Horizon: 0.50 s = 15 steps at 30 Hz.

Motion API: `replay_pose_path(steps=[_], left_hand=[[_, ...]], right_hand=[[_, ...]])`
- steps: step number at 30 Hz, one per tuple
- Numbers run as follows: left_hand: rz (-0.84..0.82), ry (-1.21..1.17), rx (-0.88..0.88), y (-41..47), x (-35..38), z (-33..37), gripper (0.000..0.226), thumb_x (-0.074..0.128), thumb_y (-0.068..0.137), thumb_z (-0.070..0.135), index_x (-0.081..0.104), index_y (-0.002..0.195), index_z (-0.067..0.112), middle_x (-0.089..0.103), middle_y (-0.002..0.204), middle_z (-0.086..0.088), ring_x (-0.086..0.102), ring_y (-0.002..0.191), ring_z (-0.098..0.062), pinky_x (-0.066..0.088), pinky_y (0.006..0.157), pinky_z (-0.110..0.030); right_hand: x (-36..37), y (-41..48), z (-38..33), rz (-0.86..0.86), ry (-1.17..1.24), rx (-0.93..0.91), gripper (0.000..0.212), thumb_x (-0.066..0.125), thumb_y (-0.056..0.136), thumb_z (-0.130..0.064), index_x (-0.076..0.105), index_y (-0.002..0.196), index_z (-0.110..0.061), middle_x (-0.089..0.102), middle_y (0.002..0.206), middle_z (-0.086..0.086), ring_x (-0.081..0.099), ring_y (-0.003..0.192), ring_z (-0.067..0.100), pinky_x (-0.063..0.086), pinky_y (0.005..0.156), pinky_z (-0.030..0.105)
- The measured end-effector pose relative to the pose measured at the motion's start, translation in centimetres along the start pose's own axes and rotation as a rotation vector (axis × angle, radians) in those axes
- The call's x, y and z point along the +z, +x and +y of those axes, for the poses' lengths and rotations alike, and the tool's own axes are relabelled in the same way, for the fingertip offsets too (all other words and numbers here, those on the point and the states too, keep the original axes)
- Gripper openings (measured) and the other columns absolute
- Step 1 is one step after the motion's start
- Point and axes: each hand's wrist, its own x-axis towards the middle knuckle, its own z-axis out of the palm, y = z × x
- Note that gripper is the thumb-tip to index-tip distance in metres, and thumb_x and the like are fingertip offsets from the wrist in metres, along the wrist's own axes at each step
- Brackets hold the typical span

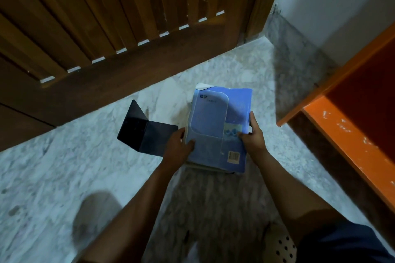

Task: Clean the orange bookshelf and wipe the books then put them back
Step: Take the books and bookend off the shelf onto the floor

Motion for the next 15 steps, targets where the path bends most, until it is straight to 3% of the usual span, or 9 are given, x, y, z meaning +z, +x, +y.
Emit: replay_pose_path(steps=[2,3,6,7,9,12,15], left_hand=[[-0.003,-0.025,0.013,0.7,0.4,0.1,0.033,0.062,0.086,0.016,0.053,0.117,0.008,0.058,0.11,-0.001,0.056,0.098,-0.013,0.043,0.072,-0.01],[0.003,-0.029,0.026,1.1,0.6,0.1,0.036,0.061,0.085,0.018,0.05,0.119,0.01,0.058,0.113,-0.002,0.056,0.1,-0.012,0.043,0.075,-0.009],[0.013,-0.025,0.02,2.2,1.0,0.2,0.045,0.059,0.082,0.022,0.047,0.124,0.01,0.056,0.122,-0.006,0.054,0.109,-0.015,0.046,0.087,-0.022],[0.001,-0.02,0.015,2.5,1.1,0.1,0.047,0.058,0.082,0.023,0.047,0.125,0.011,0.056,0.122,-0.008,0.055,0.111,-0.018,0.047,0.09,-0.028],[-0.02,0.029,-0.016,2.4,0.7,0.4,0.043,0.06,0.084,0.017,0.049,0.125,0.01,0.057,0.122,-0.009,0.055,0.113,-0.022,0.048,0.094,-0.036],[-0.058,0.172,-0.036,1.6,-0.6,1.9,0.042,0.059,0.084,0.021,0.053,0.121,0.003,0.058,0.12,-0.016,0.056,0.112,-0.031,0.047,0.094,-0.045],[-0.09,0.217,-0.046,0.4,-2.7,6.6,0.041,0.06,0.087,0.018,0.052,0.121,-0.004,0.055,0.123,-0.02,0.054,0.112,-0.033,0.048,0.09,-0.037]], right_hand=[[0.1,0.3,0.2,0.009,-0.067,0.023,0.061,0.047,0.081,0.021,0.039,0.136,-0.002,0.06,0.113,0.022,0.058,0.103,0.044,0.05,0.081,0.044],[0.1,0.4,0.5,0.02,-0.114,0.04,0.059,0.052,0.079,0.018,0.044,0.133,-0.002,0.06,0.109,0.032,0.056,0.097,0.05,0.049,0.076,0.047],[0.5,0.7,1.2,0.046,-0.245,0.069,0.05,0.059,0.07,-0.001,0.058,0.115,-0.022,0.062,0.092,0.033,0.056,0.067,0.043,0.048,0.06,0.044],[0.5,0.9,1.6,0.045,-0.278,0.06,0.042,0.057,0.068,-0.005,0.059,0.107,-0.021,0.063,0.087,0.031,0.056,0.064,0.041,0.048,0.059,0.046],[0.5,1.1,2.0,0.028,-0.361,0.073,0.035,0.057,0.07,-0.009,0.06,0.105,-0.01,0.065,0.085,0.027,0.06,0.071,0.042,0.049,0.063,0.051],[0.1,0.5,-0.5,-0.065,-0.612,0.125,0.048,0.063,0.077,-0.007,0.052,0.124,-0.002,0.062,0.105,0.026,0.06,0.094,0.043,0.048,0.083,0.052],[-0.4,-0.6,-5.2,-0.158,-0.692,0.104,0.052,0.068,0.079,-0.009,0.053,0.128,-0.005,0.059,0.119,0.023,0.054,0.11,0.04,0.043,0.093,0.042]])
